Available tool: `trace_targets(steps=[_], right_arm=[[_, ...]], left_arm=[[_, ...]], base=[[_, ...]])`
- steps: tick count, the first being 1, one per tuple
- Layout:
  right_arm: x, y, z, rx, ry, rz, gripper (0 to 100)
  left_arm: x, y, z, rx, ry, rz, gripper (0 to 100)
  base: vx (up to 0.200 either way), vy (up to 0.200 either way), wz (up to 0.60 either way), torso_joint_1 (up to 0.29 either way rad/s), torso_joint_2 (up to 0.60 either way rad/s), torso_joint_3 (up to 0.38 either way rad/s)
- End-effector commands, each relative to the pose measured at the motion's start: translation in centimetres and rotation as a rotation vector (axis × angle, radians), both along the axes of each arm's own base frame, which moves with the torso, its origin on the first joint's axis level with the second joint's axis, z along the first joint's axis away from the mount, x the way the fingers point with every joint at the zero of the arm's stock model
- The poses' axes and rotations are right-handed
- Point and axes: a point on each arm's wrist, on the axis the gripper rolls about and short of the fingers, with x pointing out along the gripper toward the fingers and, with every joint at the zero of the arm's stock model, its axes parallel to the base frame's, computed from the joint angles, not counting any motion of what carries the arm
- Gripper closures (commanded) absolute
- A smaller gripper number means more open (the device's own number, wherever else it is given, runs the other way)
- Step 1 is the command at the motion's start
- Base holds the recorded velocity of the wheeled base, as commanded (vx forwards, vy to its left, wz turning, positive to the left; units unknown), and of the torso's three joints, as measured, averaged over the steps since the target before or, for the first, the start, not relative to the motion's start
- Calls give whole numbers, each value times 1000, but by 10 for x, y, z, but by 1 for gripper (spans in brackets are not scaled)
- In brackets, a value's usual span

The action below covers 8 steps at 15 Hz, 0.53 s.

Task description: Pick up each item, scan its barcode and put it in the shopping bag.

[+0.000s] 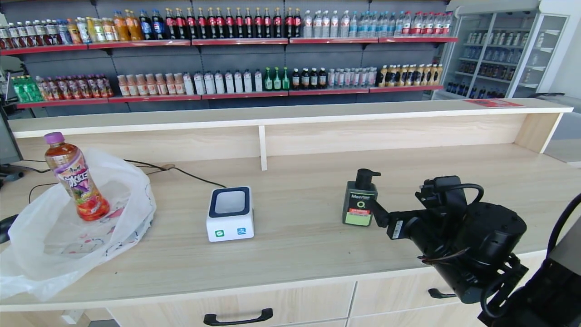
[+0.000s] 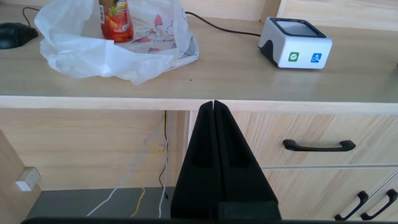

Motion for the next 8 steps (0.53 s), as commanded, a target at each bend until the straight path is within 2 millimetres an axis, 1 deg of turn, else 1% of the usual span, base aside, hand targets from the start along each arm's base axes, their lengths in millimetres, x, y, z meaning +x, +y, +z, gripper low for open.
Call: trace_targets(steps=[1, 4, 6, 8], right_arm=[[3, 1, -2, -1, 1, -2, 0], [7, -4, -1, 1, -2, -22, 0], [10, -11, -1, 1, -2, -49, 0], [10, -12, -1, 1, -2, -54, 0]], left_arm=[[0, 0, 0, -1, 0, 0, 100], [0, 0, 0, -1, 0, 0, 100], [0, 0, 0, -1, 0, 0, 100], [0, 0, 0, -1, 0, 0, 100]], base=[[0, 0, 0, 0, 0, 0], [0, 0, 0, 0, 0, 0], [0, 0, 0, 0, 0, 0], [0, 0, 0, 0, 0, 0]])
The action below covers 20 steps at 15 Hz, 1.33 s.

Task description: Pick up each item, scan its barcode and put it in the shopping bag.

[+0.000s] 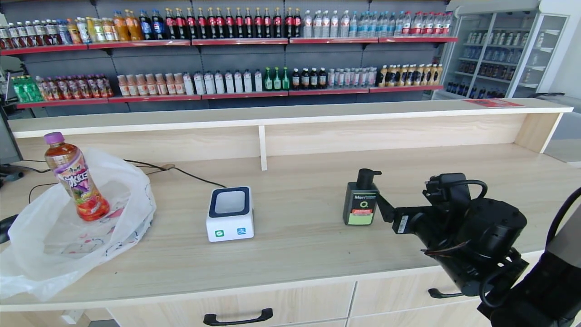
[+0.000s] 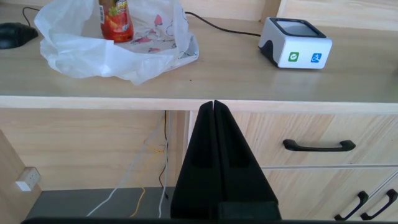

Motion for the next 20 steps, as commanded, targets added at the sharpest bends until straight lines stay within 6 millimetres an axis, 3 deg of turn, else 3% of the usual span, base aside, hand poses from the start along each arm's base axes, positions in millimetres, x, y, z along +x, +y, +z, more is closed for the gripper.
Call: trace_targets(steps=[1, 20], right_arm=[[1, -1, 0, 0, 0, -3, 0], [23, -2, -12, -2, 10, -36, 0]], left_arm=[[0, 0, 0, -1, 0, 0, 100], [0, 0, 1, -1, -7, 0, 100]], base=[[0, 0, 0, 0, 0, 0], [0, 0, 0, 0, 0, 0]])
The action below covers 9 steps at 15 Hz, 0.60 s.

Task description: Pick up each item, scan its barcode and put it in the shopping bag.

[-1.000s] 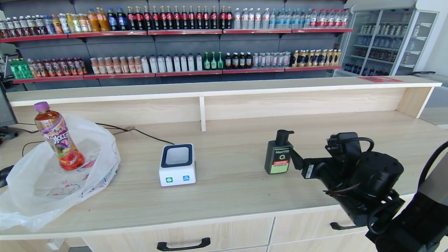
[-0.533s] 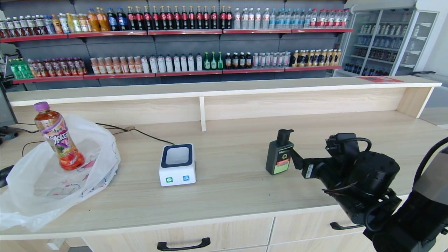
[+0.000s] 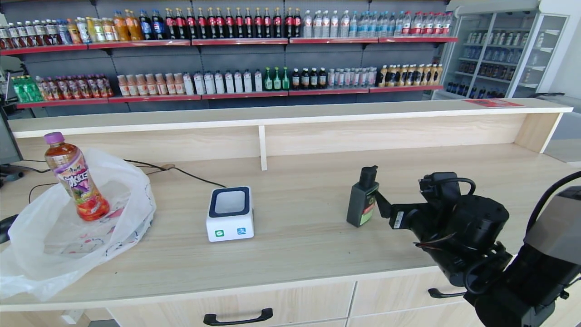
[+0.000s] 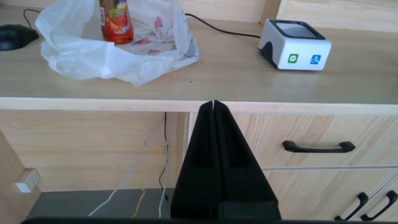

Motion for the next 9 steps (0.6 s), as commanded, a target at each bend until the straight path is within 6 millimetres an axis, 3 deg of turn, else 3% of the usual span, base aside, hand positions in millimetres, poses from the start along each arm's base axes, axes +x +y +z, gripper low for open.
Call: trace_targets(steps=[1, 9], right_arm=[[3, 1, -2, -1, 1, 0, 0], [11, 5, -12, -9, 20, 0, 0]], left_arm=[[0, 0, 0, -1, -3, 0, 100], [0, 0, 1, -1, -6, 2, 100]], base=[[0, 0, 0, 0, 0, 0], [0, 0, 0, 0, 0, 0]])
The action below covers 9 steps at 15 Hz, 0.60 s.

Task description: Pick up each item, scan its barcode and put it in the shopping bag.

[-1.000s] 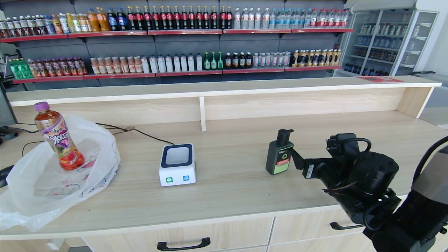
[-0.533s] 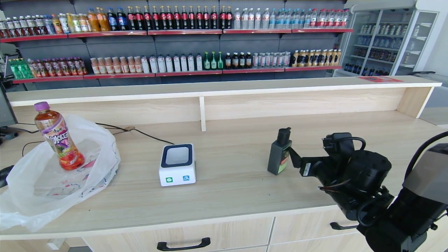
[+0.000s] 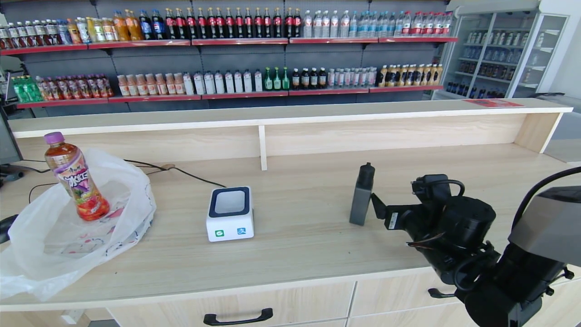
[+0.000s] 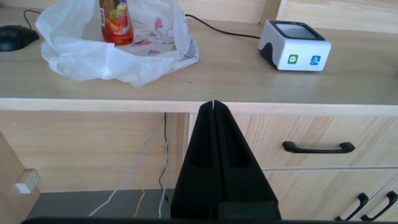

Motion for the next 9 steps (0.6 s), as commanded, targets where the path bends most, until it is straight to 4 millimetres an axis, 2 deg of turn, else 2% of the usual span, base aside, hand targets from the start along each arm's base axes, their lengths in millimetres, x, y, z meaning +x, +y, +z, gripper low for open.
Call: trace_targets(steps=[1, 5, 9], right_arm=[[2, 1, -4, -4, 9, 1, 0], [9, -1, -16, -14, 36, -13, 0], [12, -2, -17, -13, 35, -21, 0]], left_arm=[[0, 0, 0, 0, -1, 1, 100], [0, 0, 0, 1, -3, 1, 100], [0, 0, 1, 1, -10, 1, 100]], base=[[0, 0, 0, 0, 0, 0], [0, 0, 0, 0, 0, 0], [0, 0, 0, 0, 0, 0]])
